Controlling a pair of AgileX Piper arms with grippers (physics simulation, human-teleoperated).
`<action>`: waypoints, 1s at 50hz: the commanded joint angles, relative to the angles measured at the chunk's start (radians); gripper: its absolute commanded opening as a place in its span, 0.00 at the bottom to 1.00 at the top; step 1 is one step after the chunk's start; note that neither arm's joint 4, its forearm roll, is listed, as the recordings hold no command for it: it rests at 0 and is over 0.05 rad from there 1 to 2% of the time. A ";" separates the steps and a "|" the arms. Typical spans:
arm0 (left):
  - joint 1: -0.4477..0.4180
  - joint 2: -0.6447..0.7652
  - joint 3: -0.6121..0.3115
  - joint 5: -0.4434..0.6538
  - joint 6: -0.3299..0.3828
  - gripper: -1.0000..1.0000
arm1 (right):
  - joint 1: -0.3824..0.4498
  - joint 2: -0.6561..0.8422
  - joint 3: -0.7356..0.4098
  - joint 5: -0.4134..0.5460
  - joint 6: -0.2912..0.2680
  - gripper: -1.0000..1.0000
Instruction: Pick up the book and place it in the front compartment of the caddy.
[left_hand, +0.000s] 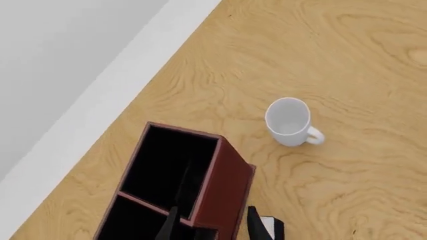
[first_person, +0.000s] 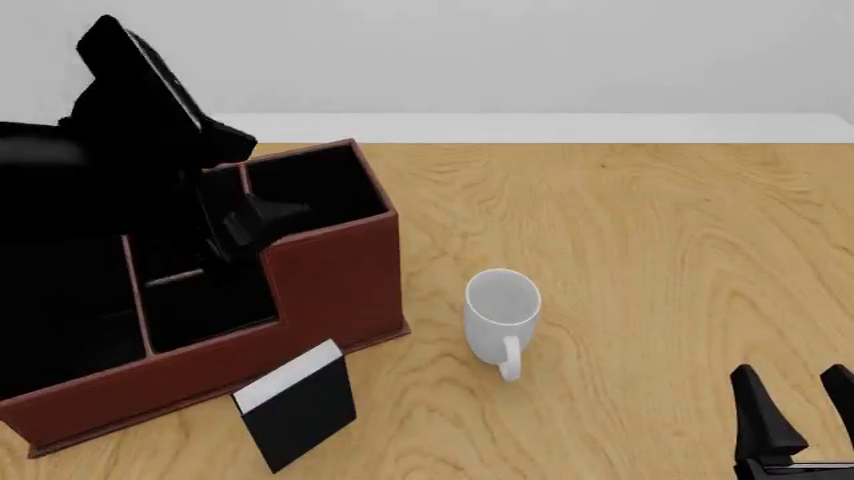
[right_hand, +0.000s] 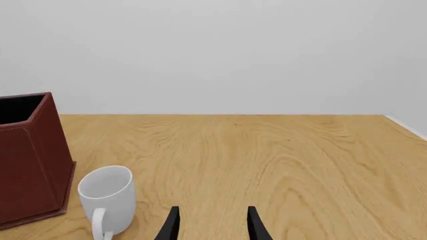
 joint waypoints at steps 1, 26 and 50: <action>0.110 0.127 -0.062 0.050 -0.084 1.00 | 0.000 0.002 0.000 -0.003 -0.002 1.00; 0.037 0.175 0.072 0.038 -0.206 1.00 | 0.000 0.004 0.000 -0.004 0.000 1.00; 0.096 0.158 0.232 -0.057 -0.143 1.00 | 0.000 0.003 0.001 -0.004 -0.001 1.00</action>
